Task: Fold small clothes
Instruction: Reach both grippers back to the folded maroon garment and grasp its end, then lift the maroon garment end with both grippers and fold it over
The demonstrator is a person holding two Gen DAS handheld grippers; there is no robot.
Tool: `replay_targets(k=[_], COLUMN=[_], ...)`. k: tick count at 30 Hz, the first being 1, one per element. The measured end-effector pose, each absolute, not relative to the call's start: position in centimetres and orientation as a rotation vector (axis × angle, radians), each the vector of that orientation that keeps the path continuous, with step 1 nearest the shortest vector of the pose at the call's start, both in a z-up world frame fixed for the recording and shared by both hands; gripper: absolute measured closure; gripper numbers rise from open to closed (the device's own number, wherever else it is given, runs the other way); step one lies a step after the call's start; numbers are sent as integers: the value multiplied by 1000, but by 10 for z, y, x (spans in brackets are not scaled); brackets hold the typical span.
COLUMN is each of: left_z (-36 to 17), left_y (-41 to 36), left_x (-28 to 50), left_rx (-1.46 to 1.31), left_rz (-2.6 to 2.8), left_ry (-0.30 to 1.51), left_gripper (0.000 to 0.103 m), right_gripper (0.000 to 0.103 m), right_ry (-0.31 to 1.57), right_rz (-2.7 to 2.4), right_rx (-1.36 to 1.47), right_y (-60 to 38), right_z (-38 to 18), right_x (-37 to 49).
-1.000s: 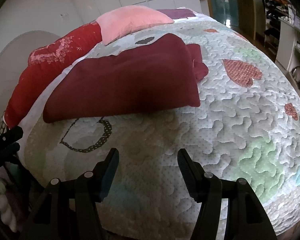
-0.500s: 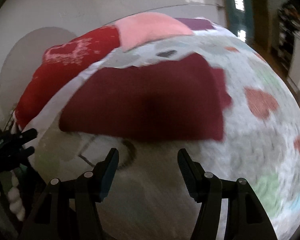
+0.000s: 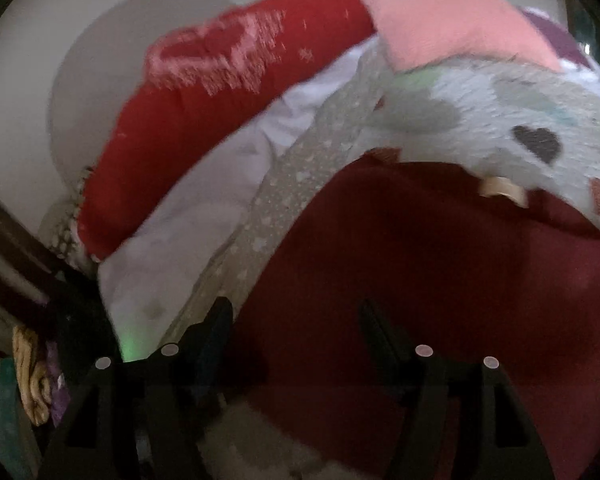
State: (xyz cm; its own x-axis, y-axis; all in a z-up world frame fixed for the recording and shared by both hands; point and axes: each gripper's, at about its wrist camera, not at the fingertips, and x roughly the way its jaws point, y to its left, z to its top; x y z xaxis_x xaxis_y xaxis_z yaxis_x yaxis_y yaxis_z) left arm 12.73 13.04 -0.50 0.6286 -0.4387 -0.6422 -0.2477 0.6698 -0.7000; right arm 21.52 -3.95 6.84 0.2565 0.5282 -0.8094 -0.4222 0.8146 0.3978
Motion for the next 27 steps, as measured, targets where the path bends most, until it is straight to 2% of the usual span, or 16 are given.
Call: replay_targets(k=[5,9,13,16,17,18,20,27], left_z=[-11,-10,-6,1,5,12,26,84], left_y=[130,131,130,128,127,124,118,90], left_x=[121,117,111,105,100,96,88,51], left_rx=[-901,-922,-917,-917,-908,-896,-878,-757], left_rz=[-141,-137,-128,-125,-125,-129,-146,-224], left_ry=[890,884,889,885,881,875,861,789], left_gripper=[71,71,73,75,75,75,75,75], right_gripper=[31,16,17,34,51,62,80,84], right_ry=[1262,1303,1336,1283,1260,1230,1196,1052], right_rz=[575,530,434,368,358,353,390,451], right_rx=[-15,-184,-402,-577,-605,-618,-556,-242], right_y=[15,44,72,84,84,81,67,-26], right_z=[32,20,6,-3,-2,2,17,92], right_x=[256,265,264,253,249,246,242,241])
